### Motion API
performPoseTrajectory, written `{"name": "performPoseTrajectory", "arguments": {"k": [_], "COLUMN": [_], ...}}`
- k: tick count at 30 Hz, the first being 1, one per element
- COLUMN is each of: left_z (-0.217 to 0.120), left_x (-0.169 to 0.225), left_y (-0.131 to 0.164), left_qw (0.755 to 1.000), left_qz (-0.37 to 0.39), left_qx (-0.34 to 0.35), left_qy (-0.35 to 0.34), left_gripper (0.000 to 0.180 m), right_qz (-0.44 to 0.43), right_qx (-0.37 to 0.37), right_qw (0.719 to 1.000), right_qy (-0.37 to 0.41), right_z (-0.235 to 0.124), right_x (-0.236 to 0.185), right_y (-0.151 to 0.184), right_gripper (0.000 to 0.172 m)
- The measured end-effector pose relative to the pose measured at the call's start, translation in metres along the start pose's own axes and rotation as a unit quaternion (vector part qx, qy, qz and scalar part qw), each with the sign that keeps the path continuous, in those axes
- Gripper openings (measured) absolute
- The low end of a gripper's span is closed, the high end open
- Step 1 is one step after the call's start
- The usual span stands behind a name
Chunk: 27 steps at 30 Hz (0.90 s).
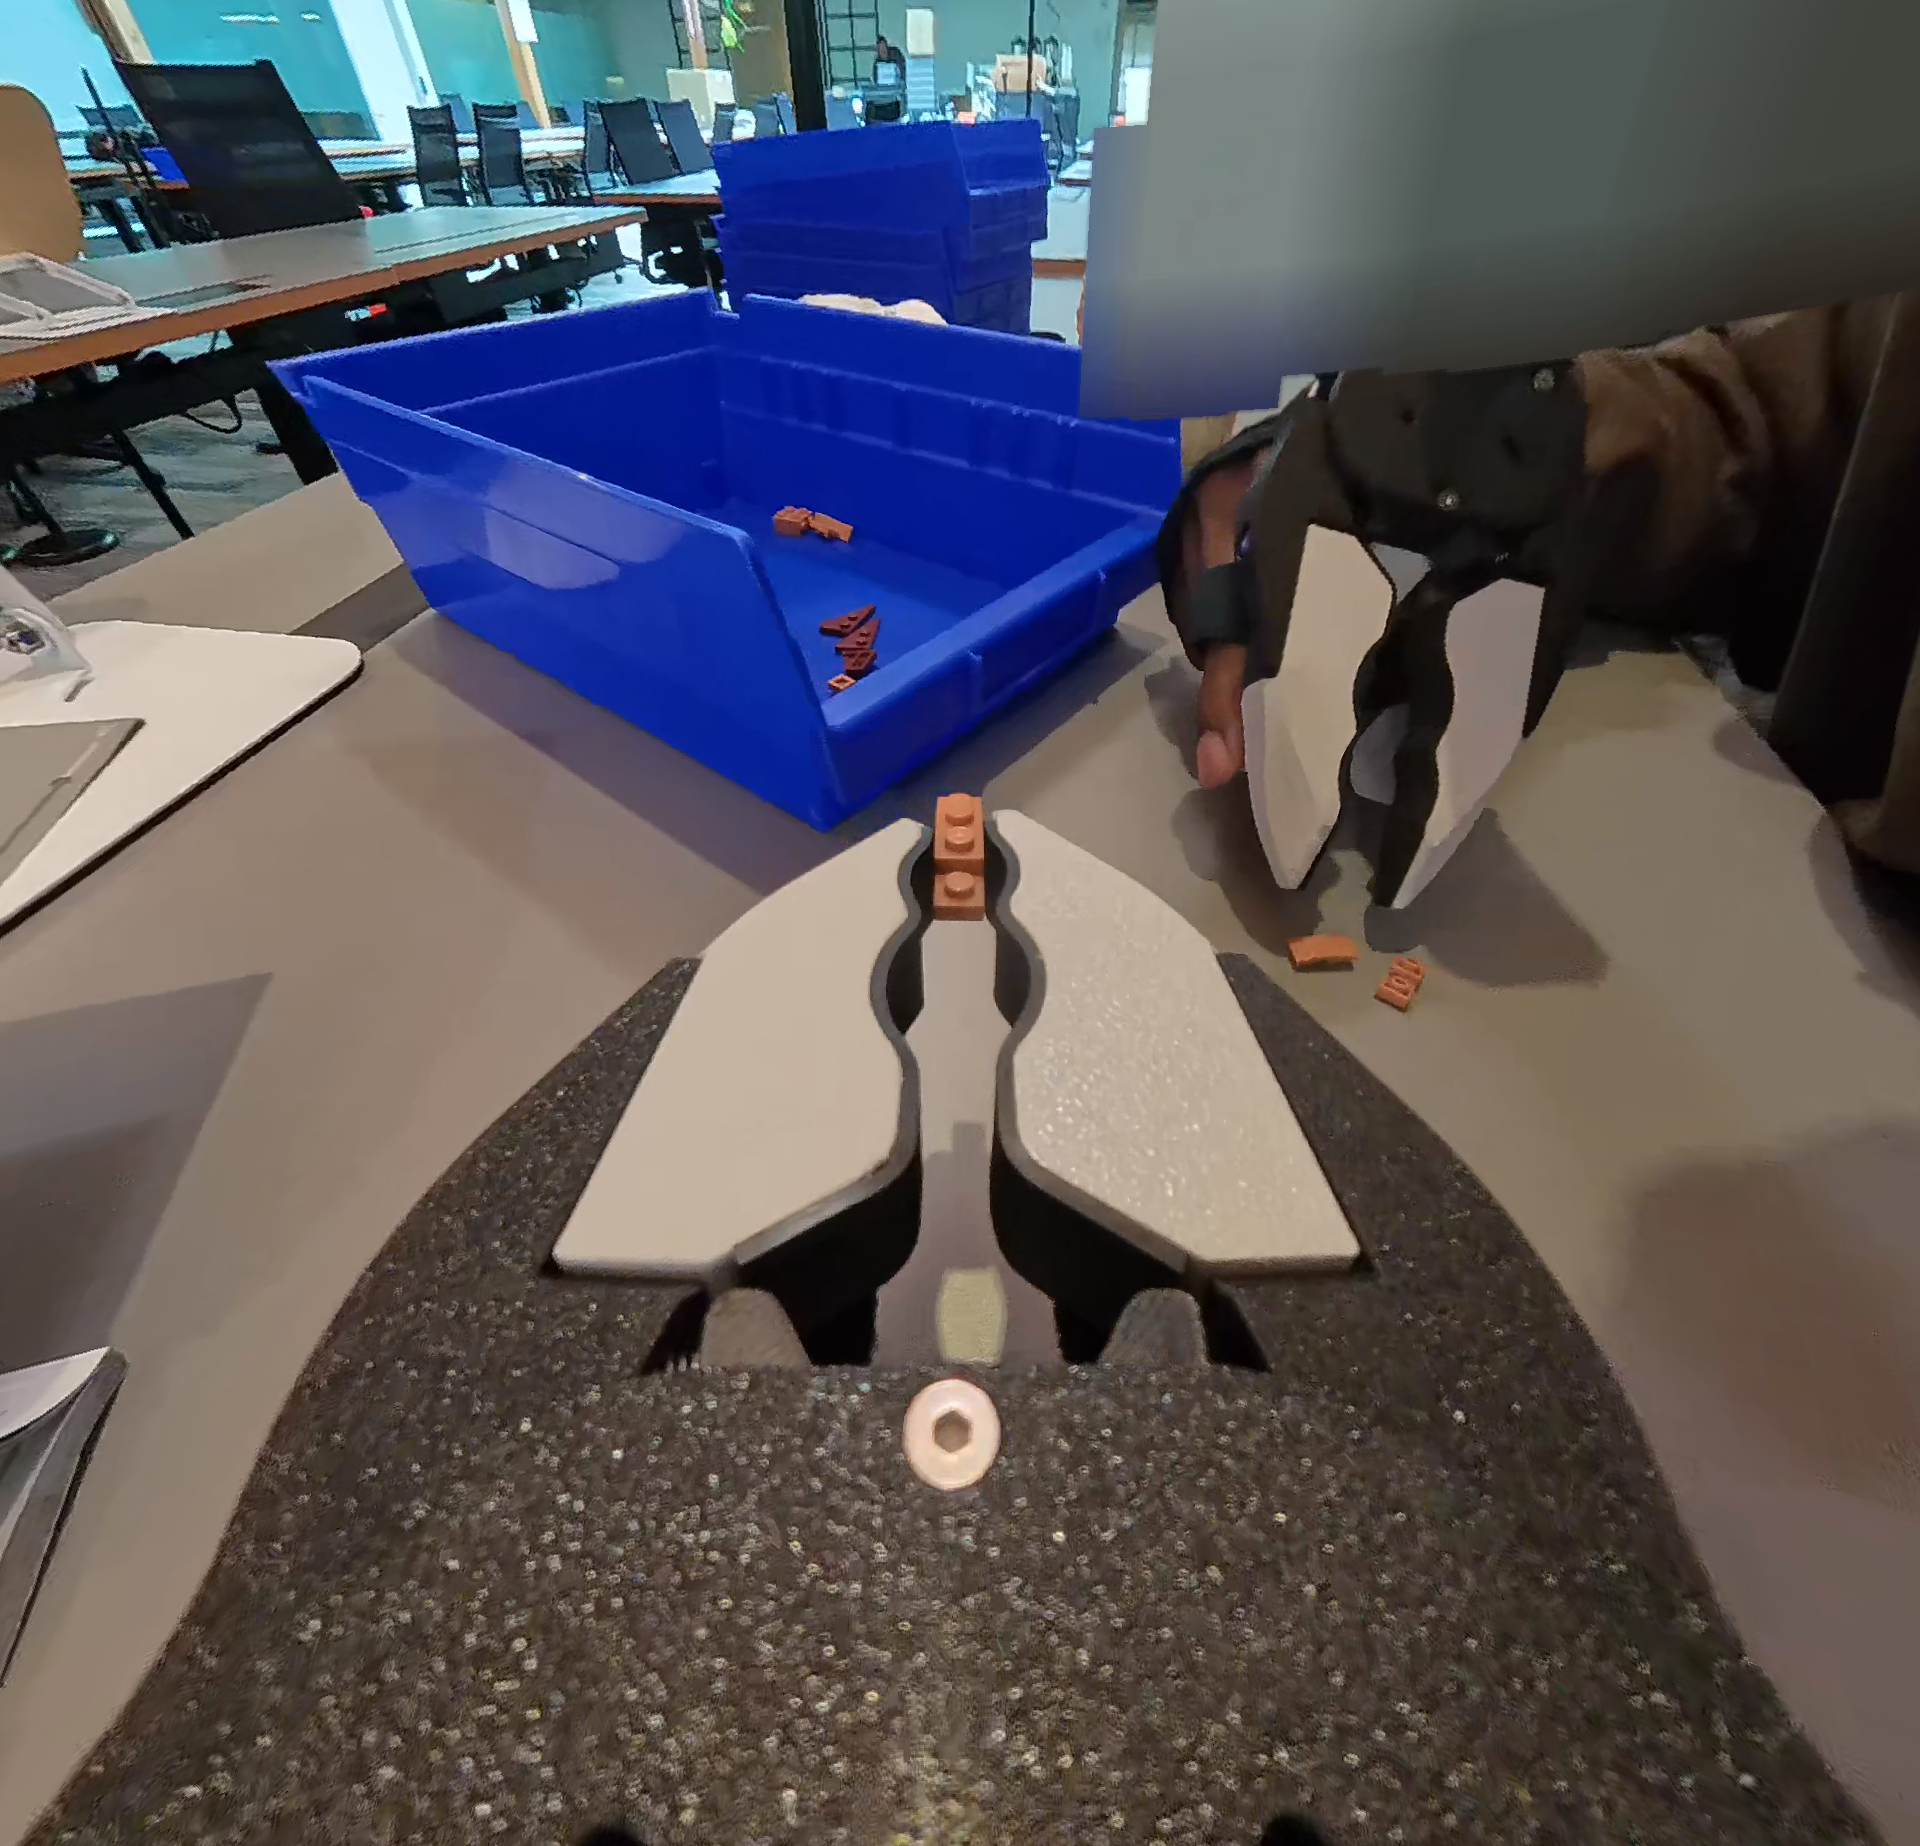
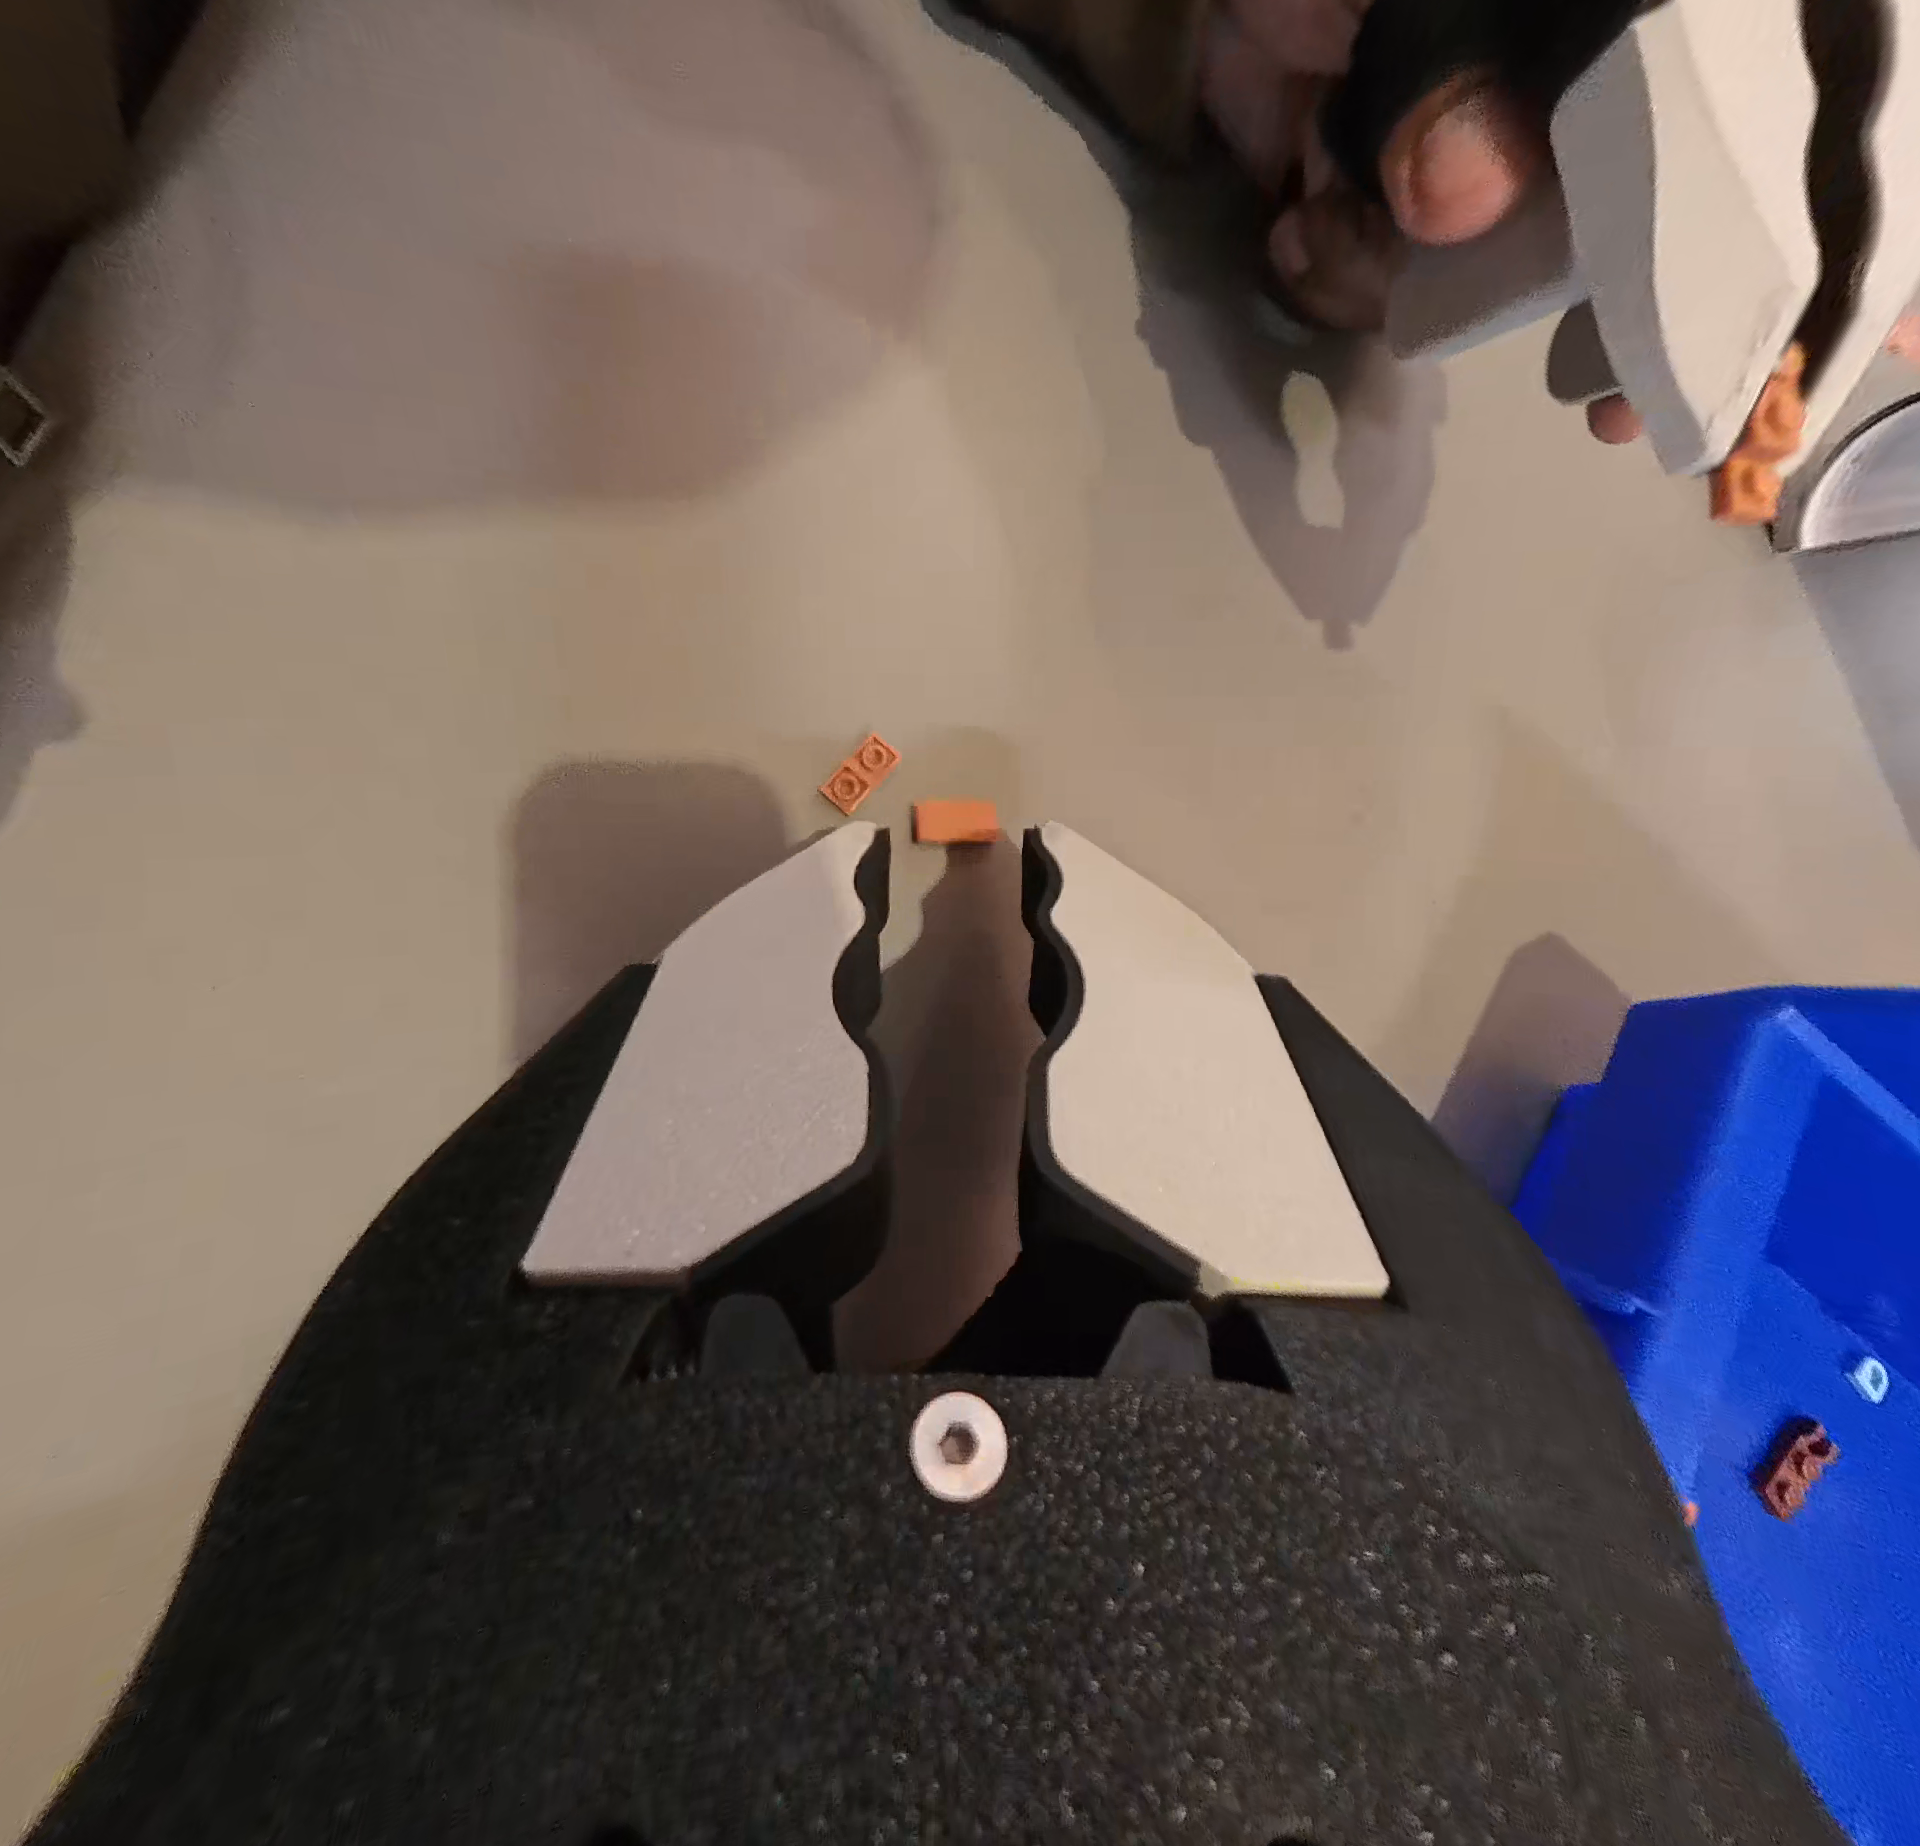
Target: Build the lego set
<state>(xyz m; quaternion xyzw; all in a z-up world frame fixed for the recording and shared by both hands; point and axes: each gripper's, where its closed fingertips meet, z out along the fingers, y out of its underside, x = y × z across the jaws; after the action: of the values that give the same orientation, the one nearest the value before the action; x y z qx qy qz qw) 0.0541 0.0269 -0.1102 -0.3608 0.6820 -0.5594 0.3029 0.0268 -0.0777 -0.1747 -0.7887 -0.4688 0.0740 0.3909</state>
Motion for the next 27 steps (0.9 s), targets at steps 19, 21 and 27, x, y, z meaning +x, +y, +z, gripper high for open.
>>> {"name": "performPoseTrajectory", "arguments": {"k": [19,21,27], "left_z": [0.002,0.002,0.004], "left_x": [0.009,0.009,0.013], "left_y": [0.003,0.003,0.006], "left_qw": [1.0,1.0,0.999], "left_qz": [0.018,0.018,0.028], "left_qx": [-0.012,-0.011,-0.022], "left_qy": [0.022,0.023,0.03], "left_gripper": [0.008,0.008,0.008], "right_qz": [0.121,0.147,0.11], "right_qx": [0.004,0.01,-0.007], "right_qw": [0.992,0.988,0.991], "right_qy": [0.028,0.039,0.07], "right_z": [0.01,0.007,0.01], "right_x": [0.021,0.029,0.036], "right_y": [0.0,0.002,0.006], "right_gripper": [0.0,0.0,0.002]}}
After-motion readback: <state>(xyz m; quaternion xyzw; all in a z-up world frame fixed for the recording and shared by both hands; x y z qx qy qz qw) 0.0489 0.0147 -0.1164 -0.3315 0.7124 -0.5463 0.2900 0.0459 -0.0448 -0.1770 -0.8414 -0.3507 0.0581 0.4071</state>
